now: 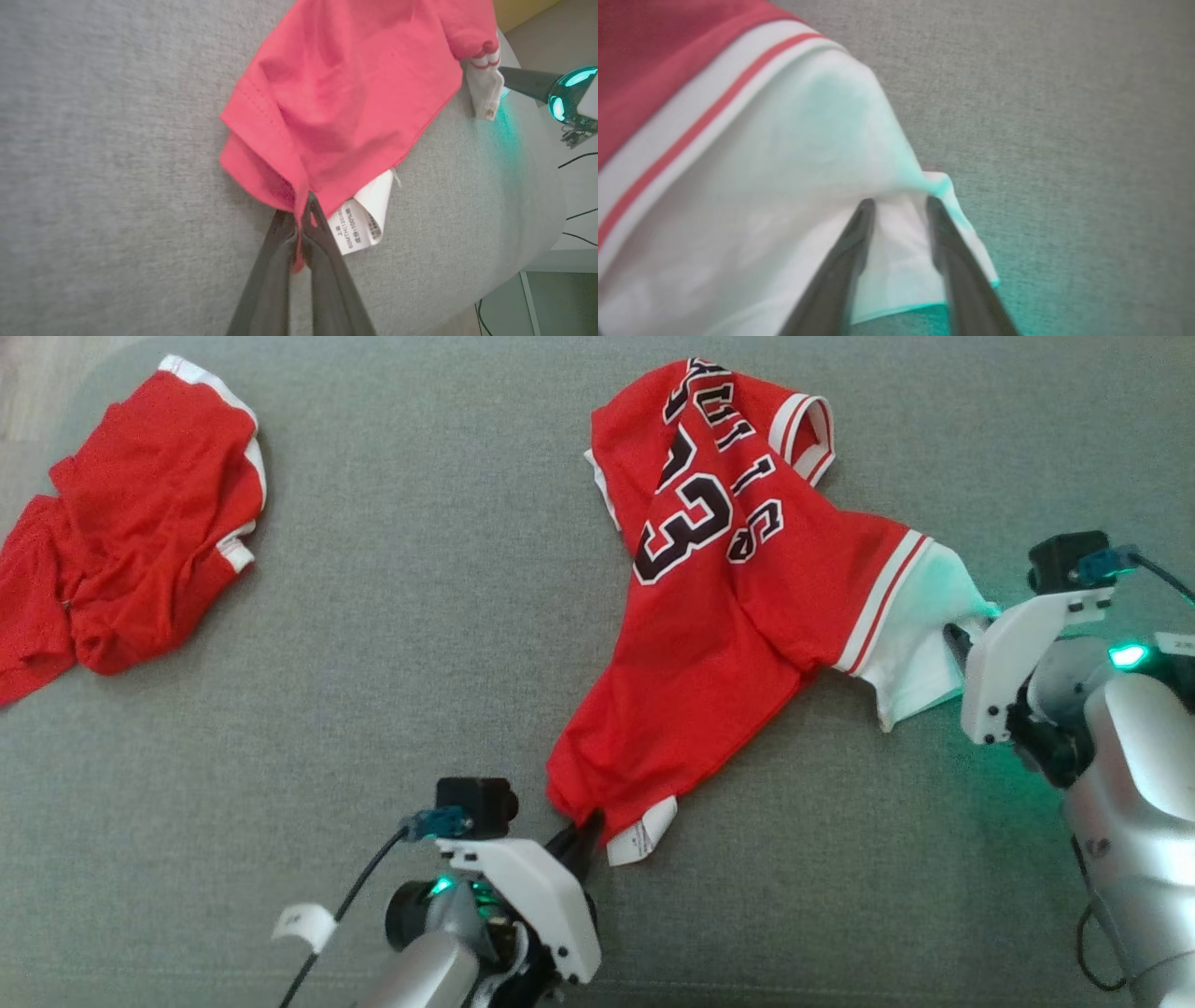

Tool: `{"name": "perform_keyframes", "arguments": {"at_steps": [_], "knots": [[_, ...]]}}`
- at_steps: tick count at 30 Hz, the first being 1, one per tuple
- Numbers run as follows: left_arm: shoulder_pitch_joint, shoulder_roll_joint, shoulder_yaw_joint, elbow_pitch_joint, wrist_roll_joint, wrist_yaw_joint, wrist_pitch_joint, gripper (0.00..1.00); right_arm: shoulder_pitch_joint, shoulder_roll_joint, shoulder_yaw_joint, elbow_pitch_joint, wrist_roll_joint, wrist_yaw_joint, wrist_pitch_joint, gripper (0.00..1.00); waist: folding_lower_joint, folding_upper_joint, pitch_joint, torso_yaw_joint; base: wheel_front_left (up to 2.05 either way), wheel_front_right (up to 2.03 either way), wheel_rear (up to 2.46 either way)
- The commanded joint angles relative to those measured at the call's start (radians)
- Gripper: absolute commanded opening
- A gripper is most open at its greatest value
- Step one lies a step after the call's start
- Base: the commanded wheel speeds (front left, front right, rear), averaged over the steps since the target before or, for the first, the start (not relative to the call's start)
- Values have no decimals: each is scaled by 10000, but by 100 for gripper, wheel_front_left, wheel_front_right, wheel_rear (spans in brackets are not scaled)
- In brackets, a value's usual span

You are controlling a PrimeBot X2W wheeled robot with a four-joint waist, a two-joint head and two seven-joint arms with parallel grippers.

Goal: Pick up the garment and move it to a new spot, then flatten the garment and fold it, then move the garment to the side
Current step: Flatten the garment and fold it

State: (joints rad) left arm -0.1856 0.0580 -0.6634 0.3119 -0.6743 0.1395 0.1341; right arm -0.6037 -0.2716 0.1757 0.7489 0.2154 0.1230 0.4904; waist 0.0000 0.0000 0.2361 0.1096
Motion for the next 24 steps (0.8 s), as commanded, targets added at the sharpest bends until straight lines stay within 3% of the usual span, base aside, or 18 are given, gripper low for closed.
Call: {"name": "perform_keyframes", "arguments": {"at_steps": [1, 9, 16, 24], "knots": [[65, 254, 325, -569, -106, -5, 41, 0, 239, 22, 387, 6, 520, 77, 164, 0, 0, 0, -144, 12, 0, 0, 0], [657, 1017, 1051, -2482, -478, 308, 70, 0, 705, -22, -97, -1594, 2949, 77, -439, 0, 0, 0, -782, -175, 0, 0, 0], [1390, 2234, 2268, -5774, -1006, 849, 552, 0, 2049, -219, -1520, -5673, 5620, 77, -168, 0, 0, 0, -1773, -678, 0, 0, 0], [1237, 3213, 3392, -8431, -1640, 1109, 1435, 0, 2583, 677, -3397, -9734, 6463, 77, 952, 0, 0, 0, -2362, -1171, 0, 0, 0]]}}
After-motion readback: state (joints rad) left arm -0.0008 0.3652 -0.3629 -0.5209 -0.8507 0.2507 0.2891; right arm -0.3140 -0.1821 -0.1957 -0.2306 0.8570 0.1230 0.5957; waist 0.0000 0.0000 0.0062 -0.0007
